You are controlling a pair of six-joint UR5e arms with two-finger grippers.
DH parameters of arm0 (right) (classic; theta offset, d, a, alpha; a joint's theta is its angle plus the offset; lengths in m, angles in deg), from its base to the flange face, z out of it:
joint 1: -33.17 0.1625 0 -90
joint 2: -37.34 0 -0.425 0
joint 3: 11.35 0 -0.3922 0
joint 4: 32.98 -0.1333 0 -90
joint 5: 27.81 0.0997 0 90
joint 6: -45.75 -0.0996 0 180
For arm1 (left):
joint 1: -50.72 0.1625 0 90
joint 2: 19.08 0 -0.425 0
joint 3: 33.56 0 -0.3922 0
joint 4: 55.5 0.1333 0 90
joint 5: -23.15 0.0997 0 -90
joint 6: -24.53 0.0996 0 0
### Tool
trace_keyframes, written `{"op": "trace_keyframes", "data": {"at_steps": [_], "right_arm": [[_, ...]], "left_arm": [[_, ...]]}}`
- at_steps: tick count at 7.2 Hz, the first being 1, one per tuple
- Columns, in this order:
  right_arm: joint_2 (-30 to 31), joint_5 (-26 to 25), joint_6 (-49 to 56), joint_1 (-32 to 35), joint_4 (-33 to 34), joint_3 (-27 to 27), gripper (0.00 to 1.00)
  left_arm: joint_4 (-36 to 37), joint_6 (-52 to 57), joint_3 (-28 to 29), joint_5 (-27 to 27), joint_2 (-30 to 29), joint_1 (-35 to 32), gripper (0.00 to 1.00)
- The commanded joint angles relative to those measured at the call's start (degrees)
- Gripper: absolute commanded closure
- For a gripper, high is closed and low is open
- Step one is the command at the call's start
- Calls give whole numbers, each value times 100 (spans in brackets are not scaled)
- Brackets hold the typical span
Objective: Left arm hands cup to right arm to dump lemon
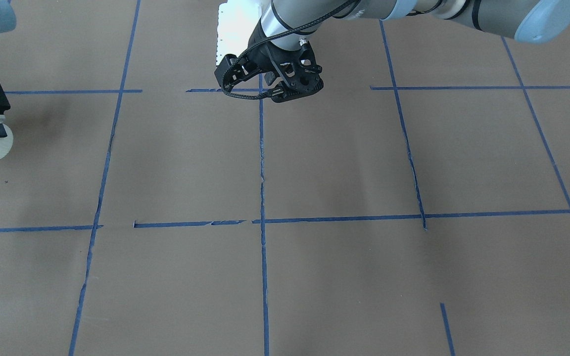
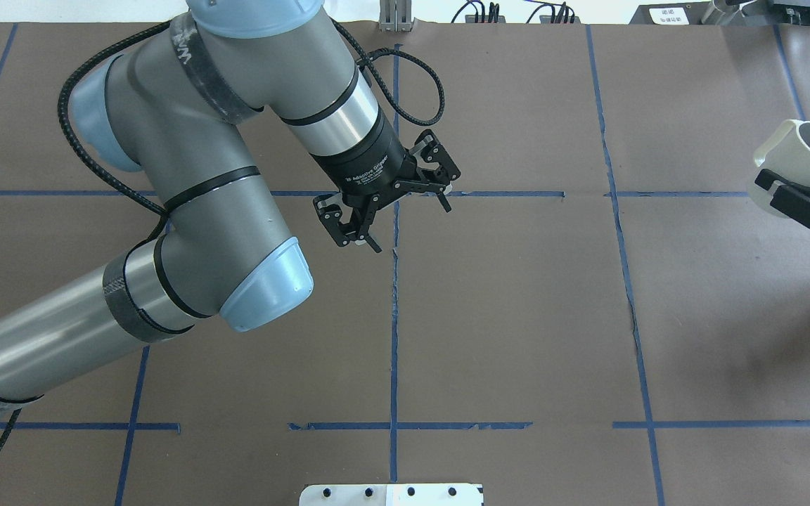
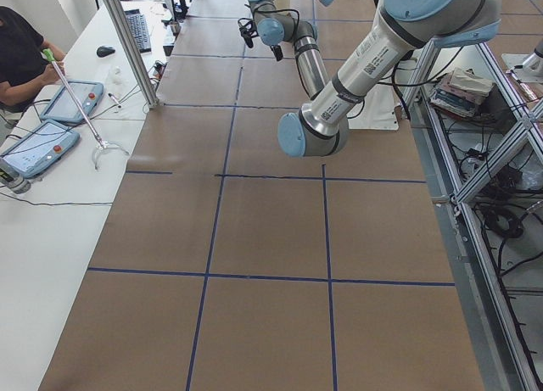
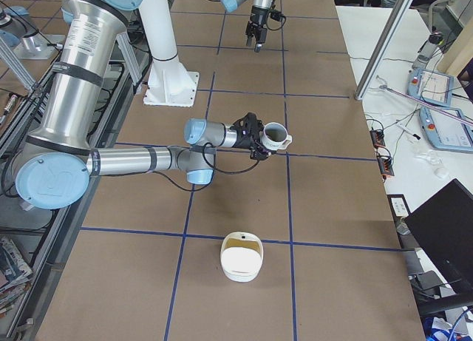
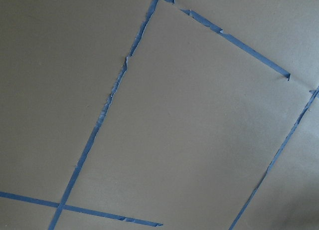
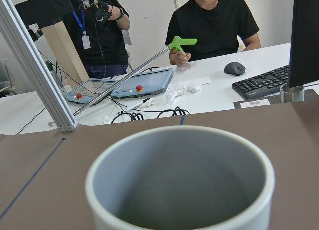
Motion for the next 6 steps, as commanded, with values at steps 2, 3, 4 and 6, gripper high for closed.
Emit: {"op": "trace_keyframes", "data": {"at_steps": [2,3,4,6], "right_arm": [[264,1611,-1787,1424,-292,331,61],[317,1918,-2299,1810,-1339,1125,62],[231,2487,-2905,2318,-2097,1907,63],[212,2888,-4605,2936,-2324,2125,62]], "left_arm": [[0,0,-2,12,9,1,0],[0,17,6,12,9,1,0],[0,17,-2,12,9,1,0],[0,17,-2,21,9,1,0]]}}
